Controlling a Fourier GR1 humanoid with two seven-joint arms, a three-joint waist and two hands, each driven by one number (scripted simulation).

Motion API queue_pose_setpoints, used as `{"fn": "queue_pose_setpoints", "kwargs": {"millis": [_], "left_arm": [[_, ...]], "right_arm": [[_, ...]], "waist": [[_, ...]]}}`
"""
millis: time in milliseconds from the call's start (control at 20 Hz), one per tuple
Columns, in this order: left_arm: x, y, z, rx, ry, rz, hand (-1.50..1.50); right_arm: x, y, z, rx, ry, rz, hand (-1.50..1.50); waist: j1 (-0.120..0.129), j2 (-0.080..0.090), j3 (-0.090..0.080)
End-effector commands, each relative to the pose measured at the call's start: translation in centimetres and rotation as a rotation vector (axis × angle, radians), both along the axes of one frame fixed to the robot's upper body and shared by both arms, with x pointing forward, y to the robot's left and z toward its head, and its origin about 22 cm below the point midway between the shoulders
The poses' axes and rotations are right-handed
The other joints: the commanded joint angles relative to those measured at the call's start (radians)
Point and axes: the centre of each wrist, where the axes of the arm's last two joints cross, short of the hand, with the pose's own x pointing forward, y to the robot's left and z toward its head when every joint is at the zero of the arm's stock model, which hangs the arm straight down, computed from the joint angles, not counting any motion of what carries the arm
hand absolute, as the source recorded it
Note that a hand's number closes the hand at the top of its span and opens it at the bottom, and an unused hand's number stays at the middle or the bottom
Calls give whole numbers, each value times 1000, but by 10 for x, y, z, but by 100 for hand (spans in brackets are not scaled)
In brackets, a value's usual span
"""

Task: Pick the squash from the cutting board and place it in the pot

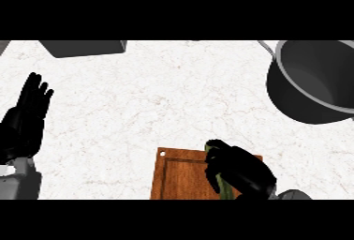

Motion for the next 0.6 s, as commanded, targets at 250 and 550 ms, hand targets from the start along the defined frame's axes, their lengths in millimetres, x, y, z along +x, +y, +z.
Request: {"fn": "queue_pose_setpoints", "kwargs": {"millis": [250, 550], "left_arm": [[-9, 8, -2, -9, -24, 37, 0], [0, 3, 9, -11, -20, -29, 0]], "right_arm": [[-44, -97, 90, 362, -303, -199, 150], [-72, -160, 137, 461, -387, -366, 150]], "waist": [[-19, 16, 3], [26, 29, 2]]}}
